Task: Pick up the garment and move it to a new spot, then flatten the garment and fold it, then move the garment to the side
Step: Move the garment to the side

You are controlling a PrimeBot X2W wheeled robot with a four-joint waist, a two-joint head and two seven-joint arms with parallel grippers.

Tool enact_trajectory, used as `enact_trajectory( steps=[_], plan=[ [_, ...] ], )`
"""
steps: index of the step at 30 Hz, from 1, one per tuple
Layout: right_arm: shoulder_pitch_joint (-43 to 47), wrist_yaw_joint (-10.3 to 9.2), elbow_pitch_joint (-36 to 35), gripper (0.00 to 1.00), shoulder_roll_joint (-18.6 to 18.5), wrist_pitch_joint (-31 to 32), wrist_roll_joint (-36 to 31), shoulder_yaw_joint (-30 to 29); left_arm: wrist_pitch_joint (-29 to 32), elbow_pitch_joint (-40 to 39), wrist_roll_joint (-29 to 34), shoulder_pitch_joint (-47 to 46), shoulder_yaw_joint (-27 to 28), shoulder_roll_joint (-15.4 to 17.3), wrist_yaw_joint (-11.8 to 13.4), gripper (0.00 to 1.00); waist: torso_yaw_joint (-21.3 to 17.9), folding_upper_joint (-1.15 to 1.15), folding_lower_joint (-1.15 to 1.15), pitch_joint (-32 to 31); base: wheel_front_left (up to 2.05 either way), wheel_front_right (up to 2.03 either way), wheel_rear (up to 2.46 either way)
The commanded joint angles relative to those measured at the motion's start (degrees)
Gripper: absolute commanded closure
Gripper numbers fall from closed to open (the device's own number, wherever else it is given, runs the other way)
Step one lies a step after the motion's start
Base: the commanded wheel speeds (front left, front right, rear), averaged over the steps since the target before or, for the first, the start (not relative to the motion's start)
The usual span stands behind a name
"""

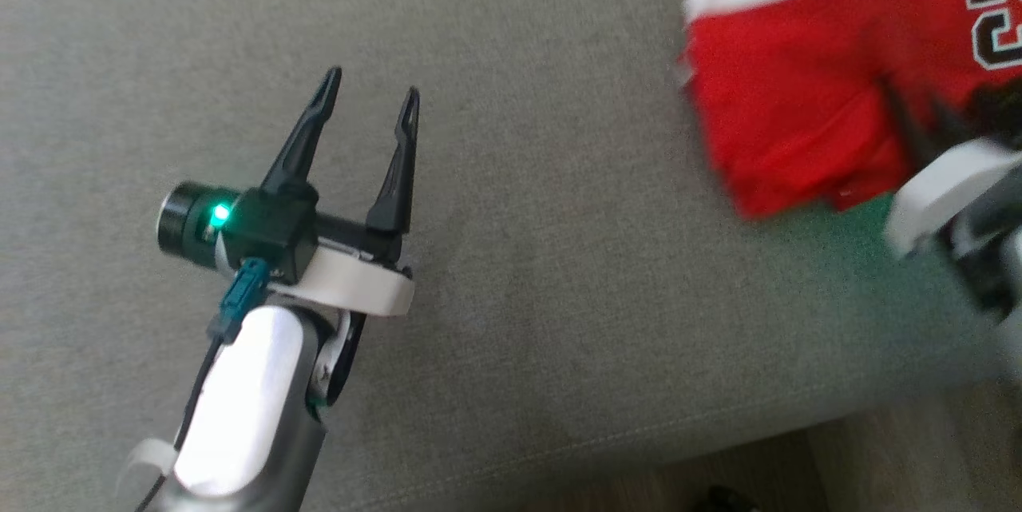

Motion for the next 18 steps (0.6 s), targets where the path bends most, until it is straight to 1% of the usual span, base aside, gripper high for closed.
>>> enact_trajectory(
  steps=[1, 6, 10, 13, 18],
  plan=[
    [-2.22, 0.37, -0.07, 1.00, -3.73, -0.96, 0.01, -0.93, -0.25, -1.87, 0.72, -2.66, 1.17, 0.90, -0.50, 0.00, -0.80, 0.00, 0.00, 2.85, 0.00, 0.00, 0.00],
    [-5.23, 0.37, 4.74, 1.00, -9.78, -1.09, -1.06, -4.91, -0.20, -1.99, 1.35, -5.22, -0.27, 0.65, -1.24, 0.00, 0.51, 0.00, 0.00, 5.30, 0.00, 0.00, 0.00],
    [-6.29, 0.37, 7.62, 1.00, -12.34, -1.30, -1.07, -6.79, -0.26, -2.17, 1.80, -7.02, -1.11, 0.58, -1.81, 0.00, 1.42, 0.00, 0.00, 6.44, 0.00, 0.00, 0.00],
    [-7.27, 0.37, 8.92, 1.00, -12.85, -1.73, -1.60, -8.70, -0.34, -2.37, 2.16, -8.28, -1.63, 0.49, -1.97, 0.00, 1.80, 0.00, 0.00, 7.26, 0.00, 0.00, 0.00],
    [-8.56, 0.37, 10.97, 1.00, -12.24, -2.02, -3.18, -11.14, -0.47, -2.57, 2.58, -10.12, -2.69, 0.04, -2.15, 0.00, 2.57, 0.00, 0.00, 8.92, 0.00, 0.00, 0.00]
  ],
)
